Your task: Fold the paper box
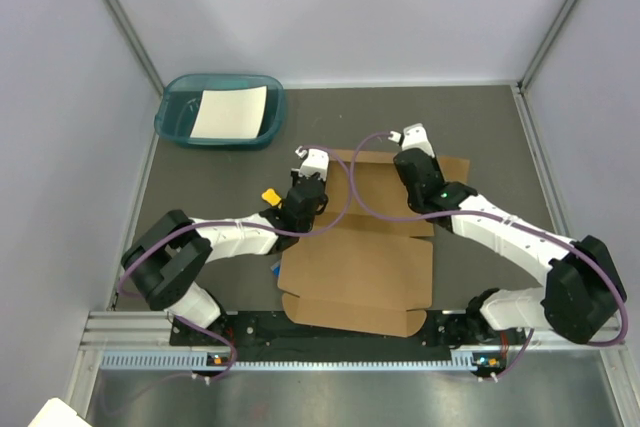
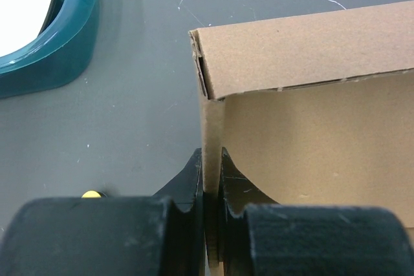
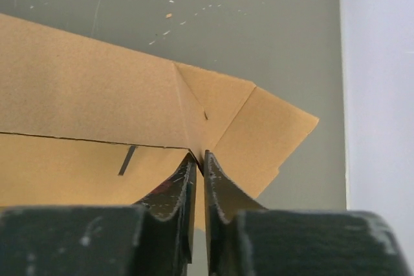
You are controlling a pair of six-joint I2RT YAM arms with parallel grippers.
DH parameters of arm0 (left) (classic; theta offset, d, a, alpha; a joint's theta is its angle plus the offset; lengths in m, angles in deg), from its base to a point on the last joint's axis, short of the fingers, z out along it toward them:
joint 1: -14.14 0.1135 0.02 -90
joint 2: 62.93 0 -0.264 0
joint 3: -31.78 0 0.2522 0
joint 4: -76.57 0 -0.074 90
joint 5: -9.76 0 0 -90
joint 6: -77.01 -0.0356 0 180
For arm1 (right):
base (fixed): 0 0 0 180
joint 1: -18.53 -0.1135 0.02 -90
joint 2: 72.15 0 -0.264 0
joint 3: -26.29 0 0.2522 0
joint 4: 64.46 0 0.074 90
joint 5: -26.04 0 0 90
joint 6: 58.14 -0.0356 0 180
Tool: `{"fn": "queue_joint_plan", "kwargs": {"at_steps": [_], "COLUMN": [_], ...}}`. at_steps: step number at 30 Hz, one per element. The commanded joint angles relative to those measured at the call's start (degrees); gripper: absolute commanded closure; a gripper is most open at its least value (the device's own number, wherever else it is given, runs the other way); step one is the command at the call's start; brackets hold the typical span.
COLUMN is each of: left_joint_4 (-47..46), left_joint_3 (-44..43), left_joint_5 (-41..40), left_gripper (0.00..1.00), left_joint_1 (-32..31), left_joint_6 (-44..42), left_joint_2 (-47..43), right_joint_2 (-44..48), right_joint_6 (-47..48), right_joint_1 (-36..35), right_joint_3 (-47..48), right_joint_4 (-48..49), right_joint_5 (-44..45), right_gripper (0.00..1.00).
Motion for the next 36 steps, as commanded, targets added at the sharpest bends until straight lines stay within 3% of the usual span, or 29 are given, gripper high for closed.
{"fn": "queue_joint_plan", "kwargs": {"at_steps": [1,11,18,24,26,27,30,33,36], "left_joint_4": [-0.2,-0.7,-1.2,-1.4,-1.4,-1.2,-0.8,-0.6,1.1], "left_joint_3": [1.3,2.6,3.6,4.1,4.2,4.3,4.4,4.3,3.5], "left_joint_5": [0.4,-0.9,-2.1,-2.6,-2.8,-3.2,-4.6,-5.5,-6.0], "left_gripper": [1.00,1.00,1.00,1.00,1.00,1.00,1.00,1.00,1.00], "left_joint_1": [-0.4,-0.4,-0.4,-0.4,-0.4,-0.4,-0.4,-0.3,-0.2], "left_joint_6": [-2.1,0.2,1.7,3.0,3.0,3.0,2.9,2.8,3.8], "left_joint_2": [-1.8,-2.1,-2.1,-2.0,-2.2,-2.2,-2.5,-2.5,-2.2], "right_joint_2": [0.5,5.9,11.0,9.7,10.4,11.4,16.0,20.9,25.0], "right_joint_6": [-8.1,-25.8,-38.9,-41.9,-41.3,-40.6,-38.5,-36.4,-36.7], "right_joint_1": [0.7,0.7,0.7,0.7,0.7,0.6,0.7,0.6,0.6], "right_joint_3": [0.4,1.0,-2.0,-4.0,-4.0,-4.1,-3.8,-2.7,-3.9], "right_joint_4": [-2.0,-4.5,-0.9,0.7,-1.0,-1.7,-5.4,-9.6,-12.7], "right_joint_5": [-6.5,-18.3,-23.7,-25.7,-24.5,-23.8,-19.7,-16.6,-15.6], "right_gripper": [0.99,1.00,1.00,1.00,0.91,0.74,0.52,0.44,0.43]}}
